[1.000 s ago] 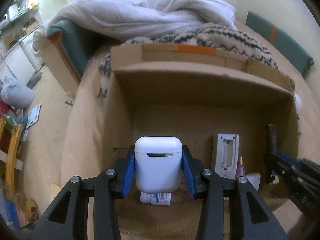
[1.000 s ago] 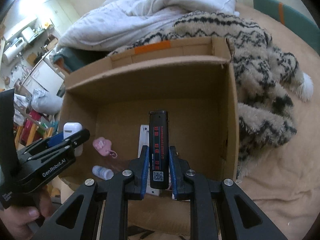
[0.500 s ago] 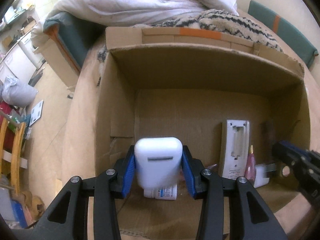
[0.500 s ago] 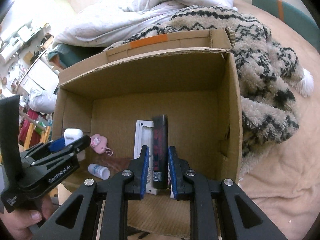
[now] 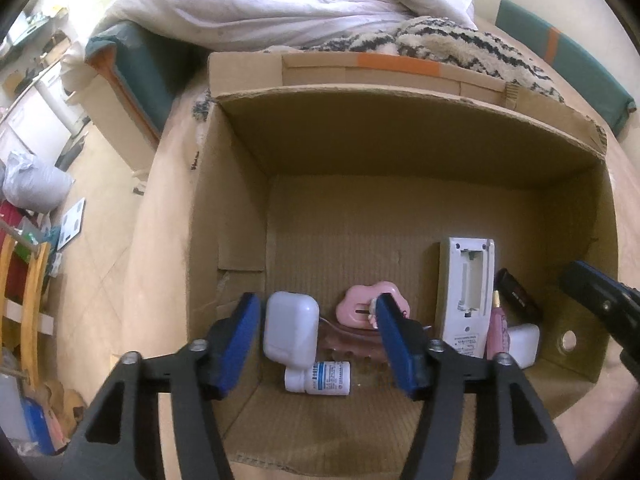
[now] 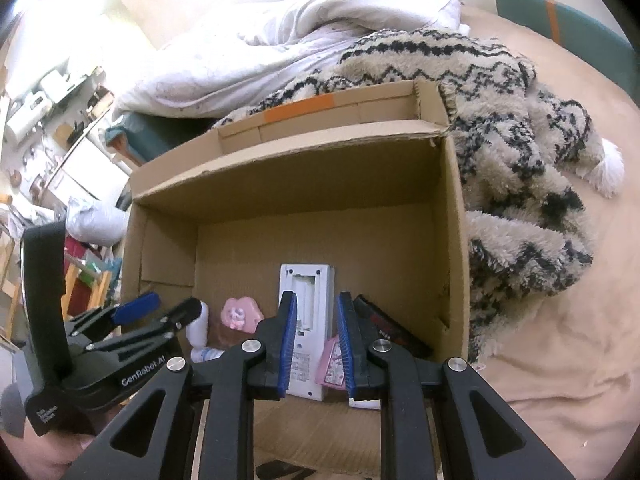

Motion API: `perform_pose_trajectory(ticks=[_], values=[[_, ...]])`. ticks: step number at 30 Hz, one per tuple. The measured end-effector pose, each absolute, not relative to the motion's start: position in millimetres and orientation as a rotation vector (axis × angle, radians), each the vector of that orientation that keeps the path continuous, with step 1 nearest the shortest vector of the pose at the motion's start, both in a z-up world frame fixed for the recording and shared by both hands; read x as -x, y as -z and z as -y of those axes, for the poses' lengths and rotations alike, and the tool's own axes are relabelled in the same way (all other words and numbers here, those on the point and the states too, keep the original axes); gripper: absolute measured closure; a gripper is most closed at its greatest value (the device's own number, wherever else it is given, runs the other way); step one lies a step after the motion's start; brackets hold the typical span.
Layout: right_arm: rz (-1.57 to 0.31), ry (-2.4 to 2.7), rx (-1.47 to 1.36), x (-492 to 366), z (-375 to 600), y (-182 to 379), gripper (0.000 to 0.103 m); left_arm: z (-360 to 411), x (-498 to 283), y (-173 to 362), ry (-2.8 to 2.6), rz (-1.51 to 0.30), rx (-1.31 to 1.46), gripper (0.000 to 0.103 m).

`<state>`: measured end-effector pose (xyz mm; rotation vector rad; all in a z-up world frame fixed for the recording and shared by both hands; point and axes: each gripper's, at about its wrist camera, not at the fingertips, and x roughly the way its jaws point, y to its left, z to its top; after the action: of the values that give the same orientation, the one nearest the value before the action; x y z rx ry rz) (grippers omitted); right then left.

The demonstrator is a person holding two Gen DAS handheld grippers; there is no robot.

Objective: Organize rigid objects
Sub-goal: 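Carry the power bank and earbud case into the box and open both tools, then withdraw both tools from the box toward the remaining items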

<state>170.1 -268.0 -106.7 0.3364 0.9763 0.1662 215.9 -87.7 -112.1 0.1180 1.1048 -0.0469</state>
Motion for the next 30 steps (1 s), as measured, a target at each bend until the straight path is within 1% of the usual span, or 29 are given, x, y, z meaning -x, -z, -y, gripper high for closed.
perform_pose_trajectory(ticks=[1, 3, 4, 5, 15, 20, 30], values=[[-0.976, -0.164, -0.343, -170, 269, 107, 0.077, 88, -215, 111, 0.047, -1.103, -0.118, 0.043], [-0.974, -0.154, -0.359, -171, 272, 106, 0.056, 89, -214, 111, 0.043, -1.101, -0.127, 0.043], [-0.969, -0.148, -0.369, -170, 273, 106, 0.028, 89, -214, 110, 0.043, -1.099, -0.132, 0.043], [-0.955, -0.141, -0.381, -169, 275, 105, 0.021, 89, -213, 110, 0.043, -1.097, -0.136, 0.043], [-0.92, -0.127, -0.422, -162, 283, 95, 0.021, 79, -201, 87, 0.041, -1.049, -0.13, 0.043], [-0.914, -0.123, -0.463, -151, 293, 90, 0.021, 66, -196, 69, 0.047, -1.064, -0.075, 0.043], [-0.897, -0.125, -0.487, -115, 306, 77, 0.021, 36, -154, 51, 0.048, -1.071, -0.06, 0.043]])
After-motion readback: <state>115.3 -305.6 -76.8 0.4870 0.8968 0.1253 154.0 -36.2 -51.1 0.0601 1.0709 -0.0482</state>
